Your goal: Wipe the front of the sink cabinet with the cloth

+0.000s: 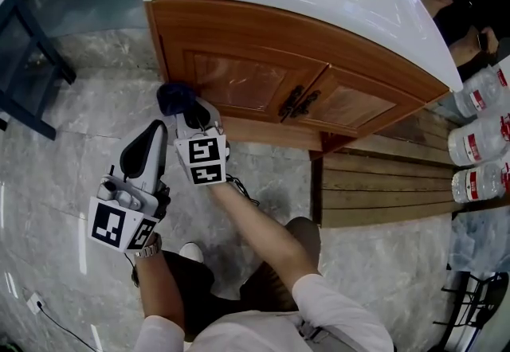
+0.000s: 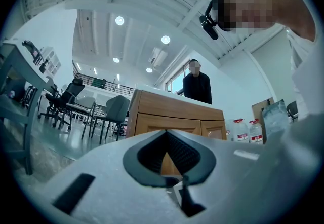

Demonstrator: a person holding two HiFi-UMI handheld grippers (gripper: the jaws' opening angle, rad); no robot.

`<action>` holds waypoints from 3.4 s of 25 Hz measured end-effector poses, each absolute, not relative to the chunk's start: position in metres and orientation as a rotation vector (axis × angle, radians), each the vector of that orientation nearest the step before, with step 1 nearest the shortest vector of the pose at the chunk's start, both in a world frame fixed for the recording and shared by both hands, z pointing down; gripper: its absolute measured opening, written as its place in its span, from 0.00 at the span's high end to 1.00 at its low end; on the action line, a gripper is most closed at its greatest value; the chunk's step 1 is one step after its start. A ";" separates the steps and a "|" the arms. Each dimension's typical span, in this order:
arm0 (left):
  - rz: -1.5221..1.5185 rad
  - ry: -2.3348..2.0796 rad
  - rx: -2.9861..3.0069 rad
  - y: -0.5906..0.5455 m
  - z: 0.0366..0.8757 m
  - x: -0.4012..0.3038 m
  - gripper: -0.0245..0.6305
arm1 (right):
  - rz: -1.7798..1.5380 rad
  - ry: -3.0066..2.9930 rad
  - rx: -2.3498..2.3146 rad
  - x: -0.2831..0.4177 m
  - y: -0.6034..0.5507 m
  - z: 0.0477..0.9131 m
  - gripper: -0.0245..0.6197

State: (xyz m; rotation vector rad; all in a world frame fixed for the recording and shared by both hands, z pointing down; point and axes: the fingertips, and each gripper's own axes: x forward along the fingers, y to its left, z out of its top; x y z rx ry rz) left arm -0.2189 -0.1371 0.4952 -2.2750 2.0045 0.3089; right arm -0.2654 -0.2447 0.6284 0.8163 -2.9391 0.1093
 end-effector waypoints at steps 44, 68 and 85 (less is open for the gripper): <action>0.259 1.932 -2.384 -0.162 0.510 -0.192 0.97 | 0.103 -2.646 1.462 0.014 -0.348 0.666 0.86; 0.213 1.900 -2.420 -0.176 0.518 -0.173 0.97 | -0.014 -2.418 1.742 0.172 -0.415 0.665 0.86; 0.210 1.879 -2.439 -0.176 0.519 -0.168 0.97 | 0.025 -2.303 1.896 0.236 -0.427 0.664 0.86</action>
